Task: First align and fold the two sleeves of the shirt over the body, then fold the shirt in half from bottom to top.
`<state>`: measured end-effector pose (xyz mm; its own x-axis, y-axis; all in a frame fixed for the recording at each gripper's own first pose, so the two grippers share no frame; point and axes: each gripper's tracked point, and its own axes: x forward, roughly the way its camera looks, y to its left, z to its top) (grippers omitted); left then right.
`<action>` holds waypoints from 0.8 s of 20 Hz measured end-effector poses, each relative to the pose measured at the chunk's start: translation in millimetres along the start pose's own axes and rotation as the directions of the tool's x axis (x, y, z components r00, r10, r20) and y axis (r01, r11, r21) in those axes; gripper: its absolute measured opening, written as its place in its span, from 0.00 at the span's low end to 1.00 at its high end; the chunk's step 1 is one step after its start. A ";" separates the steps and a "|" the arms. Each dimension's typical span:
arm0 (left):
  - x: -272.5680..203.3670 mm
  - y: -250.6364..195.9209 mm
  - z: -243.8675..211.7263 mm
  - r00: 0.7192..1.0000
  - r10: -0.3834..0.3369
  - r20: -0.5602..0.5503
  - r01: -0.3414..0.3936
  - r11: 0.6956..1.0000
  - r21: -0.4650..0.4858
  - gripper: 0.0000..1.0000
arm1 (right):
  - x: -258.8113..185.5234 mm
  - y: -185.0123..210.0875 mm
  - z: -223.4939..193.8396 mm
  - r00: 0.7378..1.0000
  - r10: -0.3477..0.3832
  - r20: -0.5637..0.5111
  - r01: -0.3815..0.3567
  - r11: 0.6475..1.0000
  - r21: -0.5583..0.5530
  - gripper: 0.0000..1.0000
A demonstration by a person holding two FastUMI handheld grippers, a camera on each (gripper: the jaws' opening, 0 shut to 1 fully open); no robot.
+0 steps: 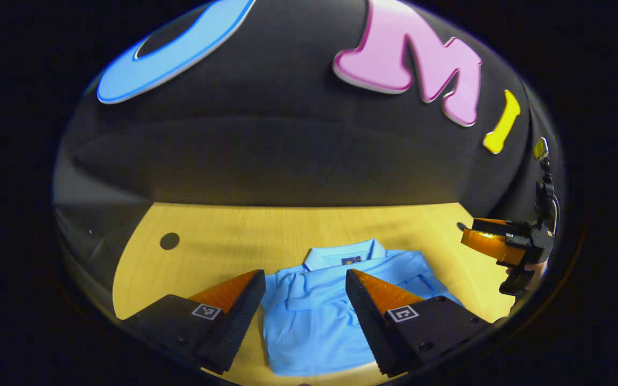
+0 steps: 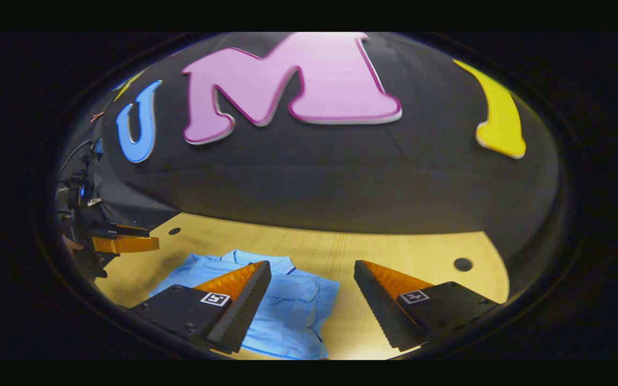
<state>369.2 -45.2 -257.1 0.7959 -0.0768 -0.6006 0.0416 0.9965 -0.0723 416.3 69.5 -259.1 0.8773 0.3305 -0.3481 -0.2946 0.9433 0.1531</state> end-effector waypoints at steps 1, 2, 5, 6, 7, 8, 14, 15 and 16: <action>-28.3 -6.1 4.9 0.999 -0.008 0.039 0.007 1.000 0.031 0.97 | -26.4 11.0 15.1 0.999 0.005 0.046 -0.004 1.000 -0.007 0.98; -58.2 -15.8 7.0 0.997 -0.031 0.077 0.027 0.998 0.056 0.97 | -51.6 27.5 25.5 0.997 0.020 0.078 -0.020 1.000 -0.003 0.98; -150.7 -35.5 4.4 0.983 -0.078 0.168 0.070 0.996 0.049 0.97 | -135.7 53.5 51.6 0.985 -0.002 0.172 0.003 1.000 -0.009 0.98; -181.9 -38.9 -1.2 0.979 -0.080 0.189 0.074 0.997 0.040 0.97 | -165.7 66.0 59.6 0.978 -0.009 0.207 0.012 1.000 -0.014 0.98; -213.0 -41.0 -3.9 0.971 -0.077 0.224 0.070 0.997 0.041 0.97 | -193.1 75.2 64.1 0.971 -0.020 0.239 0.027 0.999 -0.023 0.98; -242.0 -40.6 -10.4 0.964 -0.069 0.256 0.058 0.997 0.050 0.97 | -221.7 85.7 63.7 0.964 -0.034 0.265 0.045 0.998 -0.034 0.98; -384.2 -54.0 -83.7 0.939 -0.033 0.342 0.002 0.996 0.091 0.96 | -371.8 146.8 36.8 0.945 -0.055 0.324 0.095 0.990 -0.109 0.98; -398.7 -56.6 -94.3 0.939 -0.028 0.342 0.003 0.997 0.075 0.97 | -389.7 153.8 30.2 0.945 -0.056 0.322 0.098 0.989 -0.115 0.97; -412.2 -61.8 -100.3 0.939 -0.039 0.342 0.020 0.998 0.058 0.97 | -406.9 158.4 25.8 0.944 -0.058 0.324 0.101 0.988 -0.118 0.97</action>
<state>-22.0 -78.4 -84.9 0.9524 -0.0993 -0.2883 0.0922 0.9950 -0.0381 22.4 83.7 -69.4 0.9683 0.2469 -0.0380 -0.2468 0.9690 0.0067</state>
